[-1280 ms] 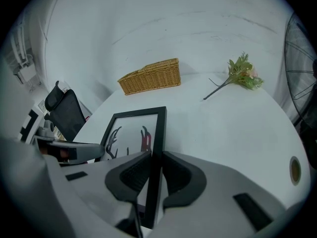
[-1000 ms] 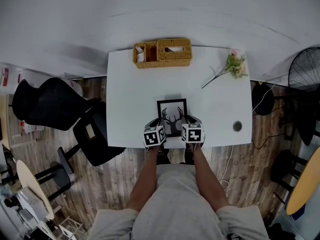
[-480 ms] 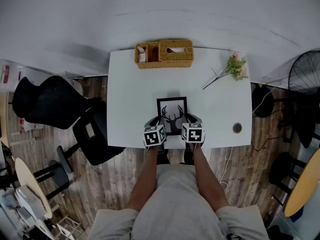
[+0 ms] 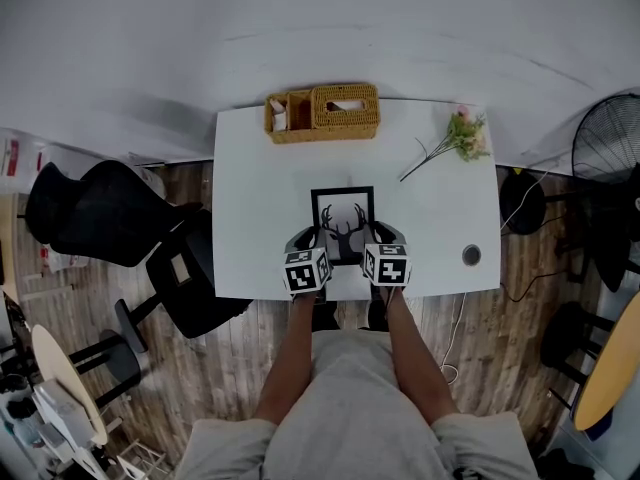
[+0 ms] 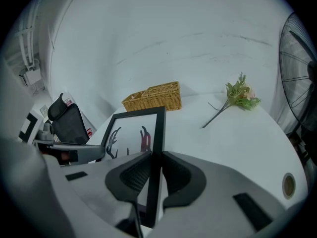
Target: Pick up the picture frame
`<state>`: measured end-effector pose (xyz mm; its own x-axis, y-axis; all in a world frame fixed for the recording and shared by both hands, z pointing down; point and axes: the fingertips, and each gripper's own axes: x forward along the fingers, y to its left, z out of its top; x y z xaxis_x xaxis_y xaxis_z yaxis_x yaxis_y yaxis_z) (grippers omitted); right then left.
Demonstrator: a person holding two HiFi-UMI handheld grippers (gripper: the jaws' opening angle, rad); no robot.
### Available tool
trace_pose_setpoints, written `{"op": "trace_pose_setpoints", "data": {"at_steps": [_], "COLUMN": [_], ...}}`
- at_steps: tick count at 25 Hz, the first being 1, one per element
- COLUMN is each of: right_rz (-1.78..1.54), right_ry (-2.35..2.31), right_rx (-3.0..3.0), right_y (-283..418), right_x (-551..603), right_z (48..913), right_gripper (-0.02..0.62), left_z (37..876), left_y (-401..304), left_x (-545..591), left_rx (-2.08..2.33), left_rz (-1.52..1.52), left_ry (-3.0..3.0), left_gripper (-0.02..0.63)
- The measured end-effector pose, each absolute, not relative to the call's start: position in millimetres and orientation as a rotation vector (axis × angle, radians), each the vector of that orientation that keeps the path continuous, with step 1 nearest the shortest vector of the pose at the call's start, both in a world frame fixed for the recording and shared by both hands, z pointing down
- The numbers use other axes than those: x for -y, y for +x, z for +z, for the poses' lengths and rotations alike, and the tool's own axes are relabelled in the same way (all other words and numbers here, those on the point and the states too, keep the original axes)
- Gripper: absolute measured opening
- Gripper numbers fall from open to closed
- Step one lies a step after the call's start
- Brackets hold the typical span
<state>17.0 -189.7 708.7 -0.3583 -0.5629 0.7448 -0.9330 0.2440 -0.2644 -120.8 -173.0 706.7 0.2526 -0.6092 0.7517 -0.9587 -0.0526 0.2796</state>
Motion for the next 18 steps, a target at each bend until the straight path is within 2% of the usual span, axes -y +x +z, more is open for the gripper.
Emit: {"op": "trace_pose_setpoints", "data": {"at_steps": [18], "right_rz": [0.82], "right_ry": [1.418], "right_rx": [2.163], "right_y": [5.5], "right_x": [223.4], "right_z": [638.4], "right_gripper": [0.074], "left_z": [637.7], "left_y": [-132.9], "left_x": [203.6], "left_rx": [1.565], "left_rz": [0.458], "left_ry": [1.853], "left_gripper": [0.087]}}
